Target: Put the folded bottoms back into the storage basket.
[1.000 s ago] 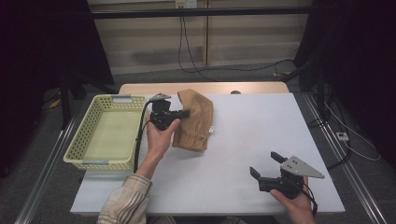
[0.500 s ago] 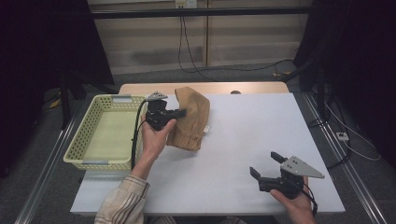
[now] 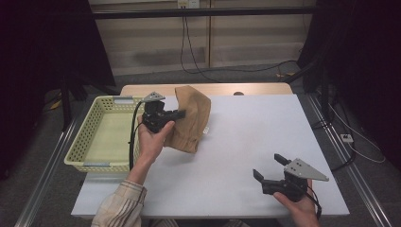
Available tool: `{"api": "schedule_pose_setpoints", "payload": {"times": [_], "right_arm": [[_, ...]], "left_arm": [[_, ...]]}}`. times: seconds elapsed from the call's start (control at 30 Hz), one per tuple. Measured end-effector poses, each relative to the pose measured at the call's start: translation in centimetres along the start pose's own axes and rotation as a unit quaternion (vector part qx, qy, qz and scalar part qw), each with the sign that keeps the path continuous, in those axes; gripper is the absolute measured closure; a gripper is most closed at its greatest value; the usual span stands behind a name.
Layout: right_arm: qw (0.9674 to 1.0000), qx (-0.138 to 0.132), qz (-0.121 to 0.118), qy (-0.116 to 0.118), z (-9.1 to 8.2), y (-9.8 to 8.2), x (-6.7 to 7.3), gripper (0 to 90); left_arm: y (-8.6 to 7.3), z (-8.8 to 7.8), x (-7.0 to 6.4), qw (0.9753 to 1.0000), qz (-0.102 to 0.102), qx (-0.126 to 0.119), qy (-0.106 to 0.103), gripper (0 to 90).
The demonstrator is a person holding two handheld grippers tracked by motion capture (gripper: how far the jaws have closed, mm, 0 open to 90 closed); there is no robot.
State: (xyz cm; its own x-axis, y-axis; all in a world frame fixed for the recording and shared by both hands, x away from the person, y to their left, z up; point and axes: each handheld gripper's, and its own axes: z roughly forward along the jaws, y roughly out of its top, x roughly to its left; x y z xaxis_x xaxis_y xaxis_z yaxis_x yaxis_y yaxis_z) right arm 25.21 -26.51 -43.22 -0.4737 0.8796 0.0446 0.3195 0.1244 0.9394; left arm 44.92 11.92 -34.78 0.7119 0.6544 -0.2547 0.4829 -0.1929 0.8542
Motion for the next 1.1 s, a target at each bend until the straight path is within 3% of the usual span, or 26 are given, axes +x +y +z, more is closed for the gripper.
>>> {"api": "schedule_pose_setpoints", "payload": {"times": [1.1], "right_arm": [[1.0000, -0.009, -0.003, -0.001, -0.3, 0.1, 0.0, 6.4]], "left_arm": [[0.8, -4.4, 0.3, 0.9995, 0.021, -0.021, 0.007, 86.0]]}}
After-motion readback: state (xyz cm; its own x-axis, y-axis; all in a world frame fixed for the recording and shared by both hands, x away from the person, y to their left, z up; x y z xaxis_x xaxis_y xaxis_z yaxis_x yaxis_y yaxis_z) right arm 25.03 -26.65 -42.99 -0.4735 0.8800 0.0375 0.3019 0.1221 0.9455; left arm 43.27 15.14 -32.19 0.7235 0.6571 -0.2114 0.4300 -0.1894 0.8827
